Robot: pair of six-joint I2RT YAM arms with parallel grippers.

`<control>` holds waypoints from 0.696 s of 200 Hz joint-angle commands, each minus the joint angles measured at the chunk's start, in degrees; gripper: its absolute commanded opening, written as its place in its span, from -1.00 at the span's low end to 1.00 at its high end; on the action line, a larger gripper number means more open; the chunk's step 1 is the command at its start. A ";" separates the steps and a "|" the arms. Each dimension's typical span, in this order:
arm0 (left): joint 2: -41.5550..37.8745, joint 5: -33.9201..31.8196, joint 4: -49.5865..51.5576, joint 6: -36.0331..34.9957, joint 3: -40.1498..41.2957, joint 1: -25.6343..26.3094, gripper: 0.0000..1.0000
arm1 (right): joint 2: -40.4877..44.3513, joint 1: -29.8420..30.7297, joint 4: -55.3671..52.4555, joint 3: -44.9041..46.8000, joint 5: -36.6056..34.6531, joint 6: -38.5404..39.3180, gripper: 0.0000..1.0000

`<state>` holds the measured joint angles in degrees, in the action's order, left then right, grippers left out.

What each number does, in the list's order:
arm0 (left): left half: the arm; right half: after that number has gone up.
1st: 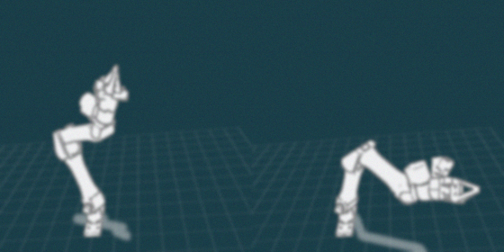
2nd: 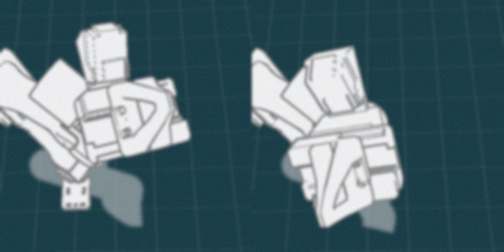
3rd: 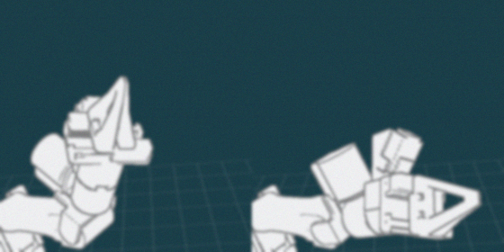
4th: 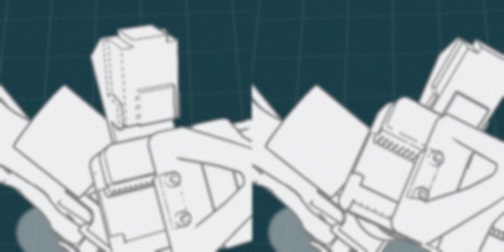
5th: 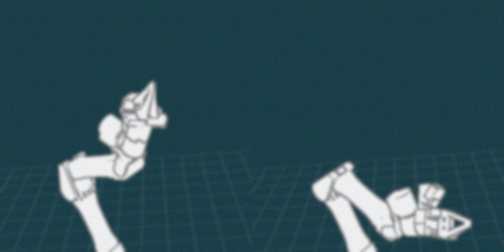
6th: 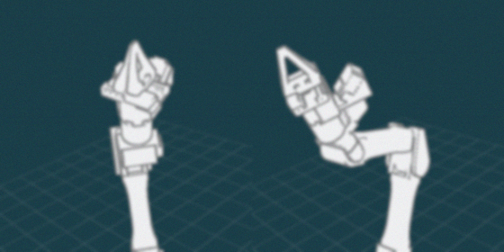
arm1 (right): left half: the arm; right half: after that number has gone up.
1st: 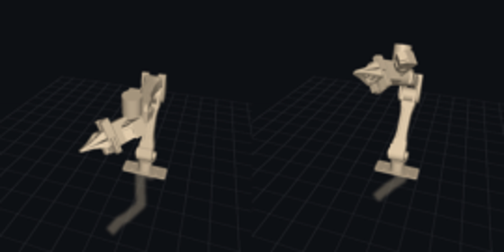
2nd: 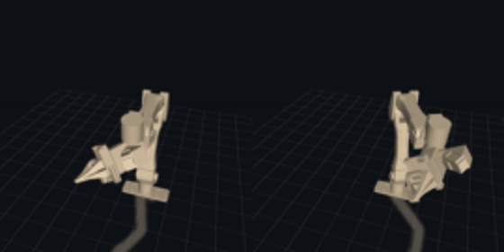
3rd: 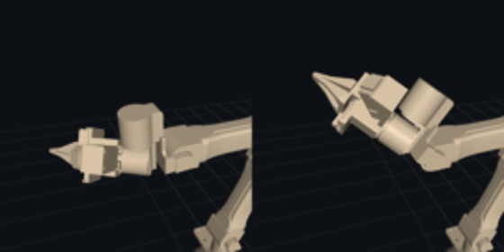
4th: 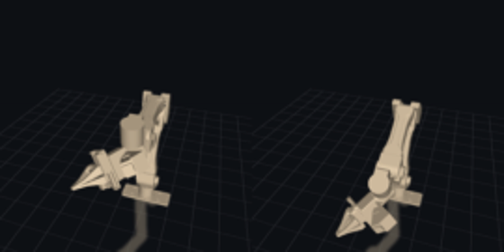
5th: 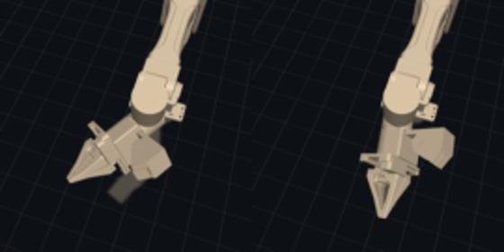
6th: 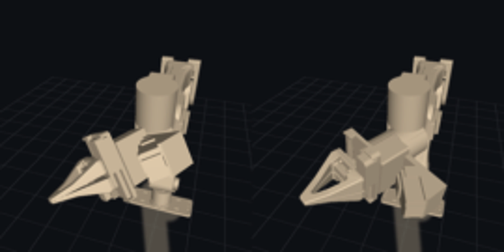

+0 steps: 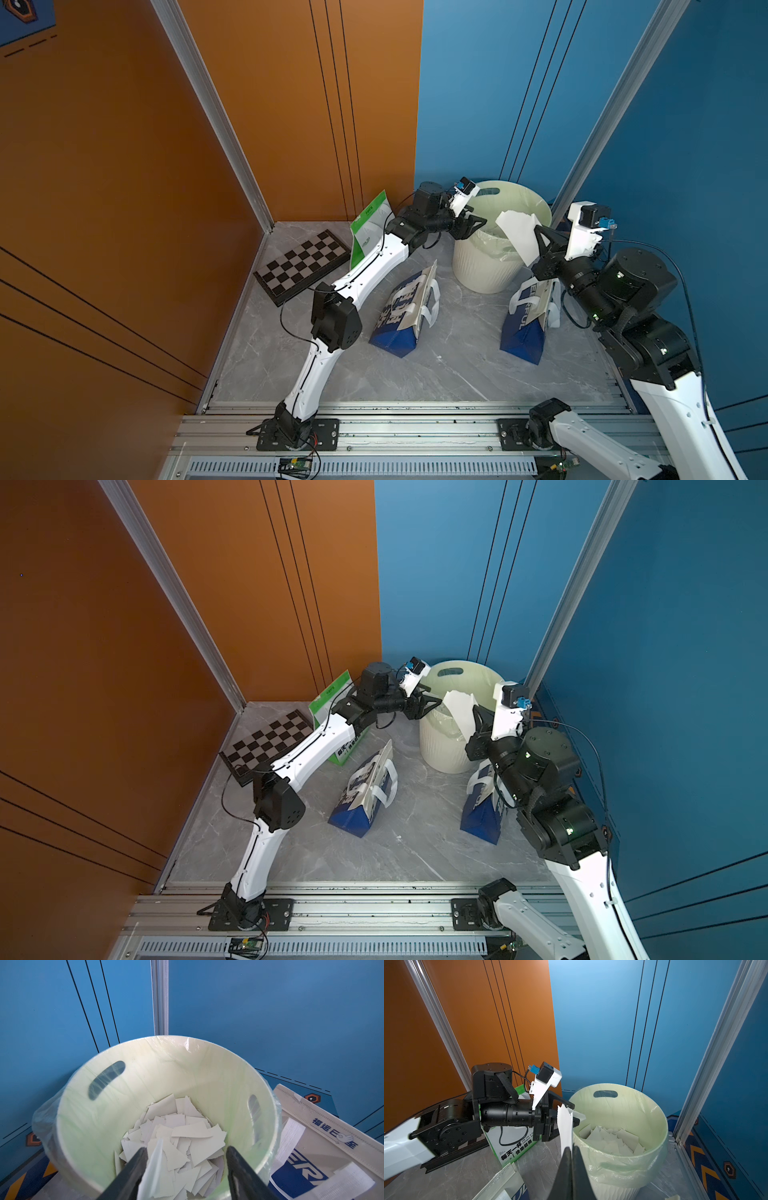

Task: Shred takeout receipts and throw away
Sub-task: Shred the takeout receipt.

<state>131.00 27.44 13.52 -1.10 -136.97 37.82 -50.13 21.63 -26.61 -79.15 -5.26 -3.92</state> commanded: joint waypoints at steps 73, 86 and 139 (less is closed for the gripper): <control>-3.23 -0.05 5.11 -4.58 3.34 -0.16 0.32 | 0.56 -0.36 -0.81 0.49 -1.05 -0.73 -1.00; -2.32 0.35 5.11 -4.19 2.66 0.22 0.32 | 0.56 -0.34 -0.81 0.50 -0.89 -0.82 -1.00; 1.33 6.09 4.79 -3.60 -5.54 1.86 0.40 | -0.53 -0.56 -2.41 0.14 -4.41 -1.39 -1.00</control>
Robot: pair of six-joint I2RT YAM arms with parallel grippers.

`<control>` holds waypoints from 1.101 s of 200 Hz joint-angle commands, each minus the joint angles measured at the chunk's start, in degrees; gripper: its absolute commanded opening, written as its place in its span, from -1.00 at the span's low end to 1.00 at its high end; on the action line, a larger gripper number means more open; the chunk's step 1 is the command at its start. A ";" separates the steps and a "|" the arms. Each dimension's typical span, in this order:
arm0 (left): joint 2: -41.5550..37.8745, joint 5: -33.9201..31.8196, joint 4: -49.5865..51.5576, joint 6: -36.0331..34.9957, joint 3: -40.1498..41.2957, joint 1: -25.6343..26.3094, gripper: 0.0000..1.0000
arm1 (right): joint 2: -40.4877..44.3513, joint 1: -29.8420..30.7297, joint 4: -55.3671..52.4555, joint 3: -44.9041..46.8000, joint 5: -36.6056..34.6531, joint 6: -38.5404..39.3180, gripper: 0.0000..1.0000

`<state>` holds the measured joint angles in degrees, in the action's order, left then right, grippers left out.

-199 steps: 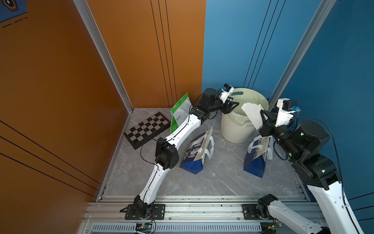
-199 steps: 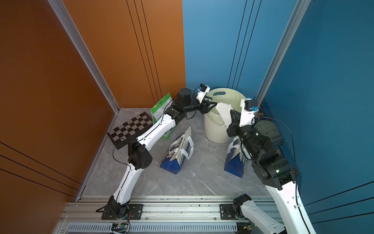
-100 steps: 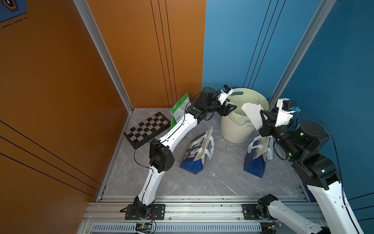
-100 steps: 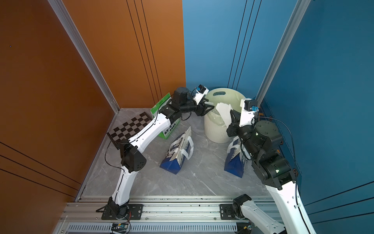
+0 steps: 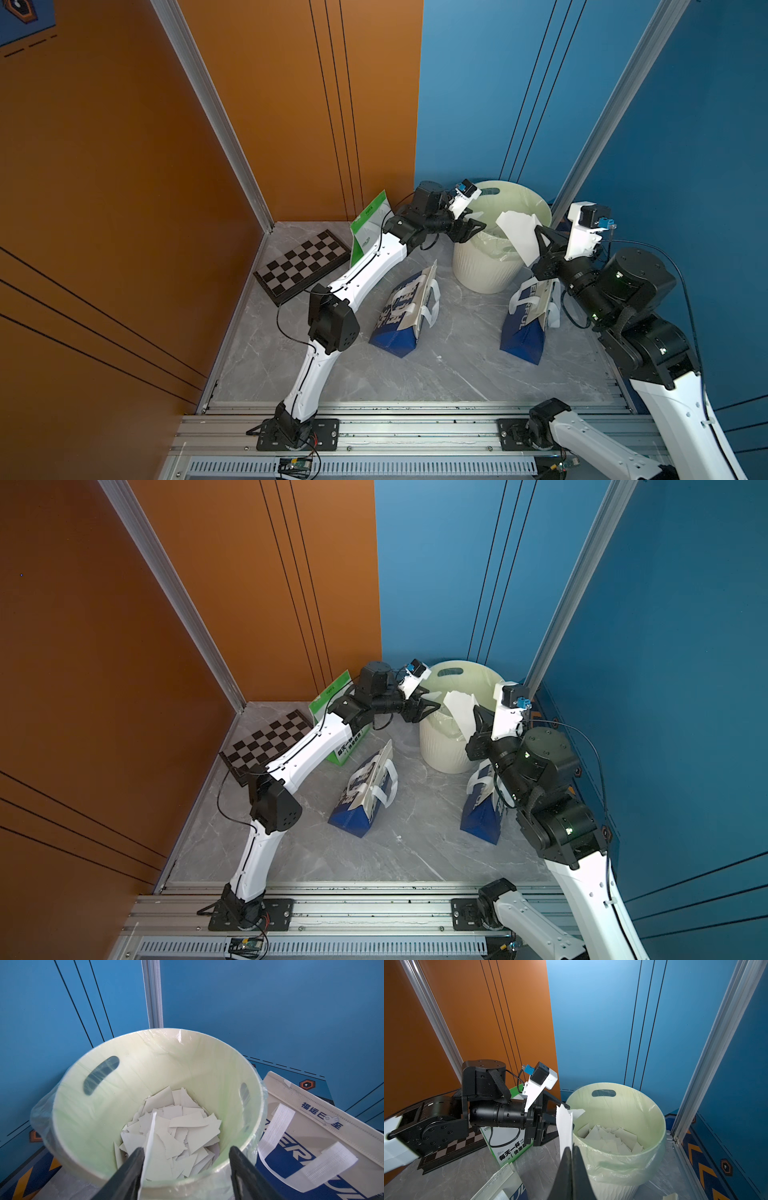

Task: Shred takeout receipts and throw away
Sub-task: Shred the takeout receipt.

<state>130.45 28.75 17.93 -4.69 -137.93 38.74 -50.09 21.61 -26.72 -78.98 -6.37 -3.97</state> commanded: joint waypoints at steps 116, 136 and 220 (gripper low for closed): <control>-12.16 7.76 -18.99 6.96 10.97 -4.75 0.45 | -8.01 -10.88 -1.76 -2.50 13.10 -4.18 -1.00; -17.83 9.86 -18.99 6.83 16.07 -6.79 0.45 | -8.49 -10.82 -1.75 -2.67 19.10 -3.23 -1.00; -48.67 10.54 -18.98 9.00 51.69 -16.08 0.46 | -15.01 -2.01 -1.15 -5.17 29.64 -0.59 -1.00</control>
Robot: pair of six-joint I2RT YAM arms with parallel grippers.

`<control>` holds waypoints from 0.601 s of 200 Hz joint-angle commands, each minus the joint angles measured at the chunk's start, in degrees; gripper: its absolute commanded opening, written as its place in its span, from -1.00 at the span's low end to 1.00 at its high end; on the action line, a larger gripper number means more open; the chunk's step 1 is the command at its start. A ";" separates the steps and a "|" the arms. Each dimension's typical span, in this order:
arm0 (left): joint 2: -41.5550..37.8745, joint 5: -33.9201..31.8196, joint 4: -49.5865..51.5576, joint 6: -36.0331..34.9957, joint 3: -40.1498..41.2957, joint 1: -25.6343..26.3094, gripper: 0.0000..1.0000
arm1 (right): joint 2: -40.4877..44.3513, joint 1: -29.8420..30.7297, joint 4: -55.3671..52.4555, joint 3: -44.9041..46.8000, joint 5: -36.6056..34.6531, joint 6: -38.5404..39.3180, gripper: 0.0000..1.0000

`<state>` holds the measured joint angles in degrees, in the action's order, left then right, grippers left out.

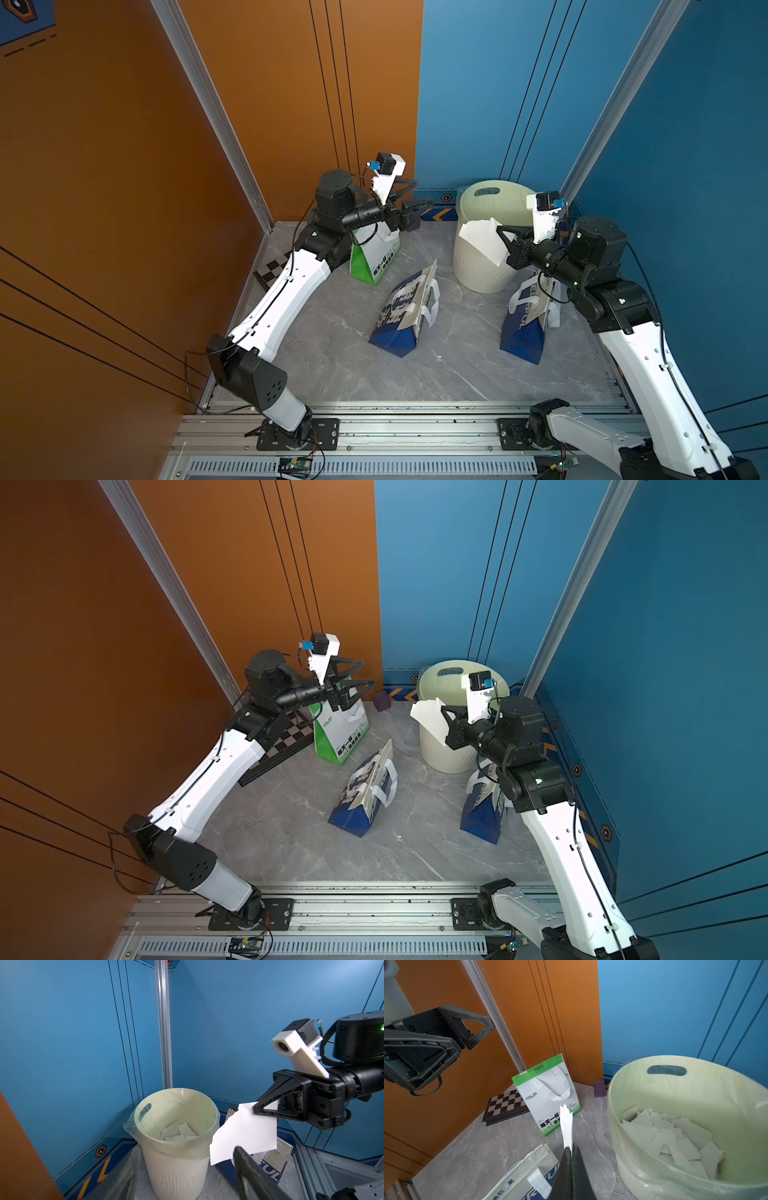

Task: Shred takeout receipts and throw away
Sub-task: Shred the takeout receipt.

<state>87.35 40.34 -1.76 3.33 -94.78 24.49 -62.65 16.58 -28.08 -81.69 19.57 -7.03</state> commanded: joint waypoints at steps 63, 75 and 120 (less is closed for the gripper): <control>-17.33 4.25 1.14 7.74 19.06 -11.72 0.47 | -11.02 10.99 0.39 -8.16 6.25 7.13 -1.00; -17.73 7.49 1.14 8.24 18.94 -11.85 0.48 | -12.32 11.66 0.39 -8.94 8.11 7.75 -1.00; -17.23 18.06 1.14 9.13 18.58 -10.04 0.50 | -14.63 13.69 -0.14 -9.04 17.58 11.53 -1.00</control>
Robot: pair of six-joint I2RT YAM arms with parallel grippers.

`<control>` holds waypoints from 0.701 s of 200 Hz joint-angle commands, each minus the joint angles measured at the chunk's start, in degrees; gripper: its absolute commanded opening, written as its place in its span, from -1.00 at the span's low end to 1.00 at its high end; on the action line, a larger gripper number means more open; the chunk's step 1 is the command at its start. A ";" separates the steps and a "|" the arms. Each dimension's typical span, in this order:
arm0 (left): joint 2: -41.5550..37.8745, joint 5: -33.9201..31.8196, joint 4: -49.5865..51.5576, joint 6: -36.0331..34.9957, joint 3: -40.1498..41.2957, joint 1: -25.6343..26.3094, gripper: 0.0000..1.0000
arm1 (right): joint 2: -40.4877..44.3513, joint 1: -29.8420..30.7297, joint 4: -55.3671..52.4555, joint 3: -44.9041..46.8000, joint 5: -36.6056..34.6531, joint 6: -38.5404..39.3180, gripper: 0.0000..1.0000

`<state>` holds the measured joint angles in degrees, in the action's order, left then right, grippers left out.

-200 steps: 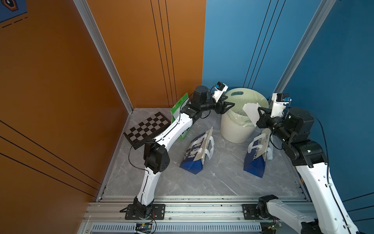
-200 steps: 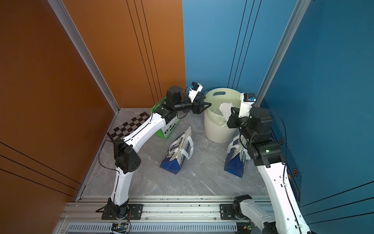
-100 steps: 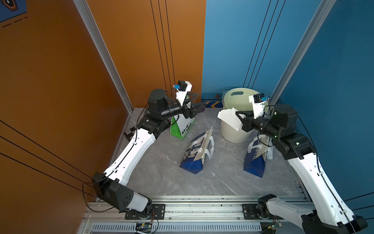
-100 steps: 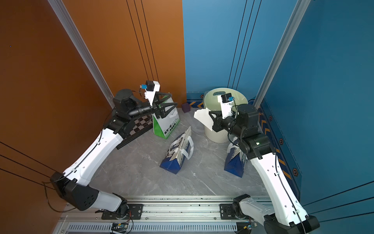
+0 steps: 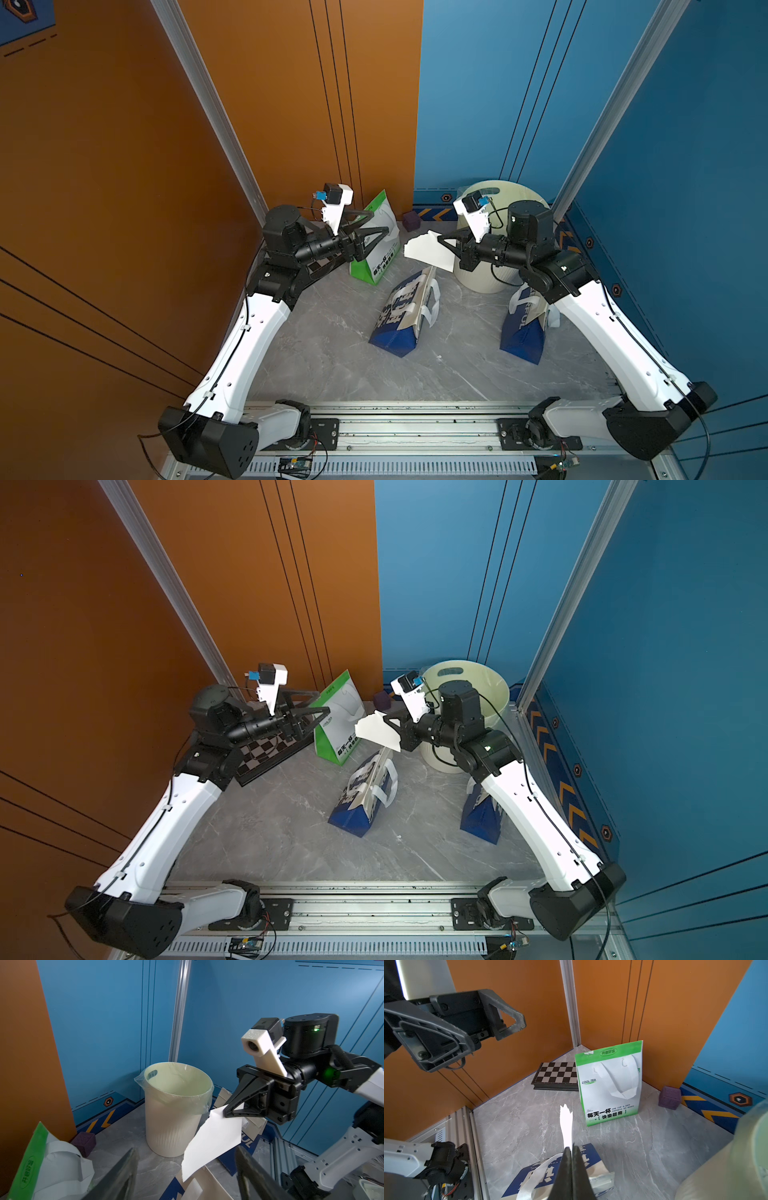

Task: Shred takeout receipts and throw away
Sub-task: Shred the takeout receipt.

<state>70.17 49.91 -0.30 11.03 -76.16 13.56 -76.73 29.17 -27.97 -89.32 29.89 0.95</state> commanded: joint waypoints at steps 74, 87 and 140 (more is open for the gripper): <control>4.81 14.62 -0.32 1.23 -1.02 3.88 0.49 | -1.63 2.99 -0.61 -2.58 11.48 4.98 -1.00; 5.69 15.39 -0.32 0.87 -0.44 3.80 0.45 | -1.68 3.15 -0.40 -2.88 11.42 5.11 -1.00; 7.66 17.40 -0.32 0.42 0.96 3.65 -0.09 | -0.59 3.51 1.45 -2.51 9.68 4.47 -1.00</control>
<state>77.62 64.01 -0.25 11.79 -76.09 16.95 -78.13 32.32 -27.94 -90.70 40.16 4.73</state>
